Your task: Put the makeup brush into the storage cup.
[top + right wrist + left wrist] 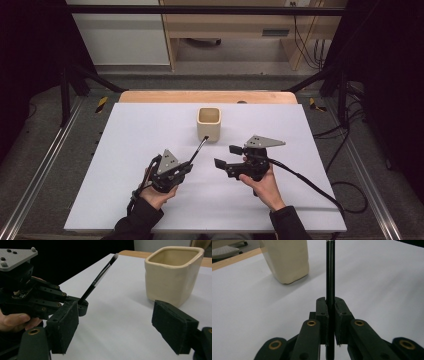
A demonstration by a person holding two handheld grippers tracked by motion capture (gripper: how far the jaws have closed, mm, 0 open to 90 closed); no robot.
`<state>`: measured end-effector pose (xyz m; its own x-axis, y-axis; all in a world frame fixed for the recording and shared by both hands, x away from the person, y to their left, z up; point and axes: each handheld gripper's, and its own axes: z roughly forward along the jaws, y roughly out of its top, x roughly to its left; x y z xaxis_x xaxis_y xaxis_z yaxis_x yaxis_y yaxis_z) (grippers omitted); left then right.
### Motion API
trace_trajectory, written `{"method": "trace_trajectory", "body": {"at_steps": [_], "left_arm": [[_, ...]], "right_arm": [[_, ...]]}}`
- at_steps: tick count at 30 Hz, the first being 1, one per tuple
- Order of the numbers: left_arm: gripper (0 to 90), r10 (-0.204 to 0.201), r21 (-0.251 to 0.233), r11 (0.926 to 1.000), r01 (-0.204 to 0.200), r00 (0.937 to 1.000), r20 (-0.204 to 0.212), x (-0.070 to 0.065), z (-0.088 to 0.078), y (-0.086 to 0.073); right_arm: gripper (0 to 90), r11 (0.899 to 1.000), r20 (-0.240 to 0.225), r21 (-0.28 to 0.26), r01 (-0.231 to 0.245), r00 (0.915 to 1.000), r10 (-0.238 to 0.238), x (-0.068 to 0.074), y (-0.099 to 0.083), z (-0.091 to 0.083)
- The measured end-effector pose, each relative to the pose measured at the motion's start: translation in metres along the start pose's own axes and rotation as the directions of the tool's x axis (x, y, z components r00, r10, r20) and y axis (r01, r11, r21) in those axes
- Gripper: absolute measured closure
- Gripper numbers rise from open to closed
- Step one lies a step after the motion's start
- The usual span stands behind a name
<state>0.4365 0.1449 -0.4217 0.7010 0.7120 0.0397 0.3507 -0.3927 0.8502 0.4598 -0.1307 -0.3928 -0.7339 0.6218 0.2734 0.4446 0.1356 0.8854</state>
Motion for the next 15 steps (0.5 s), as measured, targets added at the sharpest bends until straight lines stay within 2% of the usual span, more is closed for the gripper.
{"method": "trace_trajectory", "body": {"at_steps": [9,15], "left_arm": [[83.3,0.007,-0.020,0.9998,-0.007,0.9998,-0.017,-0.008,0.002,0.008],[83.3,0.010,-0.031,0.9995,-0.011,0.9996,-0.024,-0.012,0.003,0.012]], "right_arm": [[31.4,1.000,-0.026,-0.020,-0.019,0.9995,0.018,0.007,0.007,0.012],[39.8,0.998,-0.037,-0.045,-0.052,0.9981,0.050,0.006,0.011,0.016]]}}
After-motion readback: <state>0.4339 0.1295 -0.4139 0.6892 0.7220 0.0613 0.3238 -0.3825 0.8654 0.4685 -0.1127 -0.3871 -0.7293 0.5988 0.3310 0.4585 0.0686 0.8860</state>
